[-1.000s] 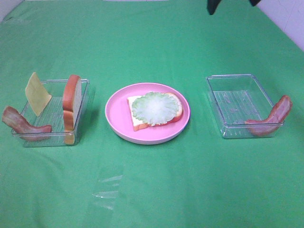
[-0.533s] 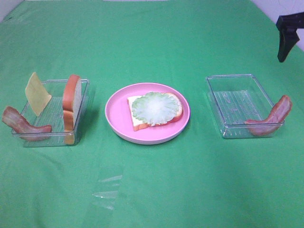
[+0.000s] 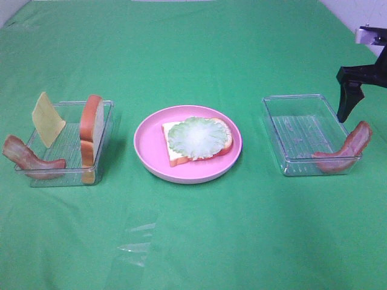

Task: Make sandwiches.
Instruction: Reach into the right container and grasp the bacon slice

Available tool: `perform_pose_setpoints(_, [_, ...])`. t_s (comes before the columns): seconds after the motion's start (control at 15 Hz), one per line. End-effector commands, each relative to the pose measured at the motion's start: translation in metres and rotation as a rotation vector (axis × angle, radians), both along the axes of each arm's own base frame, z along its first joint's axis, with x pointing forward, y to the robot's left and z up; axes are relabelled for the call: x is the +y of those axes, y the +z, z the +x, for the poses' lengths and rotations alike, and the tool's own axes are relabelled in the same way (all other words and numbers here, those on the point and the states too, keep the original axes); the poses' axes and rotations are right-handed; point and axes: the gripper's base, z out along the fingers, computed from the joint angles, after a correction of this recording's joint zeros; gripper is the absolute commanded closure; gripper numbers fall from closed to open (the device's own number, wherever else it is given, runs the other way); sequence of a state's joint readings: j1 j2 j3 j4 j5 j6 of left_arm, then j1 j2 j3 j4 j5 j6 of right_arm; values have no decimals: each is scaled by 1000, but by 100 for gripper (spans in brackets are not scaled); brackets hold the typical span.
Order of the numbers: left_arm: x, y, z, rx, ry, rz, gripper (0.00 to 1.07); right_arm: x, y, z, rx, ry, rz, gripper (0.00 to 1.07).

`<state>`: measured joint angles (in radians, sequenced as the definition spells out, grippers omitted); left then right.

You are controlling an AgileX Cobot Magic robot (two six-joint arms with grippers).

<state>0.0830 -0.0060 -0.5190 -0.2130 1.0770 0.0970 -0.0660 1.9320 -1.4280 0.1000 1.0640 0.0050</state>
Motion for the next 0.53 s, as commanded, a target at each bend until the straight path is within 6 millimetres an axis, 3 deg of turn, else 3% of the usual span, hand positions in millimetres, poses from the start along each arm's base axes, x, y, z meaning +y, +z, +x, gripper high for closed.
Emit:
perform_pose_setpoints(0.07, [0,0,-2,-14,1,-8,6,-1,-11,-4,-28,2,-1,11])
perform_pose_setpoints(0.53, [0,0,-2,-14,1,-8,6,1,-24,-10,-26,-21,22,11])
